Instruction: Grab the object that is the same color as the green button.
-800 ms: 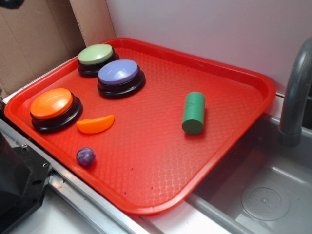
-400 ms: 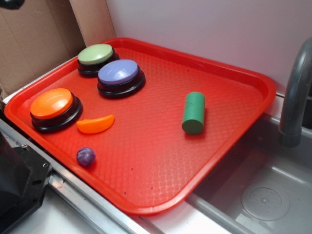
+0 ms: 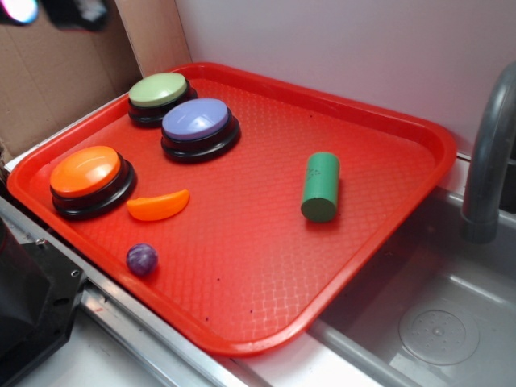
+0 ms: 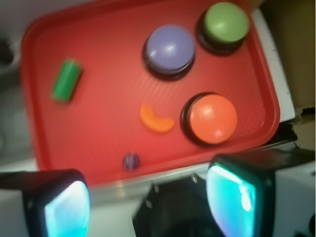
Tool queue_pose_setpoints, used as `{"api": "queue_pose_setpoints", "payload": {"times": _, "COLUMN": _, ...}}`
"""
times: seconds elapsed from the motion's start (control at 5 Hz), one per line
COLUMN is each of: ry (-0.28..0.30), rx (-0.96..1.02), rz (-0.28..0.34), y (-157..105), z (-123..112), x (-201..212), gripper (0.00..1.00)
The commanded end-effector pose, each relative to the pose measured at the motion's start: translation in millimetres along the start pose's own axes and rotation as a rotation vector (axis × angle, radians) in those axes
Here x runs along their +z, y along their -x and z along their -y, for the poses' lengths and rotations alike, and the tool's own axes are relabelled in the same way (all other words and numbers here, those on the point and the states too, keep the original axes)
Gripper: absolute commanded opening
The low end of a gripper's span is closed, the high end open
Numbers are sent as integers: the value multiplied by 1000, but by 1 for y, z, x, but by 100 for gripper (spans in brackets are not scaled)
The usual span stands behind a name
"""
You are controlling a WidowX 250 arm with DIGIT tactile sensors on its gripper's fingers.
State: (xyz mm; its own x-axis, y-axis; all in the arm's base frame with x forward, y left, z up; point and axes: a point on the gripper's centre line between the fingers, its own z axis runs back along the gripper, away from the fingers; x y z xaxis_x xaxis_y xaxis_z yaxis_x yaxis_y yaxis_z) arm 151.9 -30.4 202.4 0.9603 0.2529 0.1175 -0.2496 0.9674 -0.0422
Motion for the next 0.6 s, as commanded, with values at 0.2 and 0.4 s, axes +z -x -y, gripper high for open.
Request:
{"api": "queue_pose_setpoints", "payload": {"times": 0.2, "ry": 31, "rx": 352, "rz": 204, "y": -43, "z": 61, "x": -50, "gripper": 100}}
{"api": "queue_pose_setpoints", "payload": {"times": 0.4, "ry": 20, "rx": 352, "rz": 265, "y": -53, "z": 95, "x": -83, "gripper": 100}}
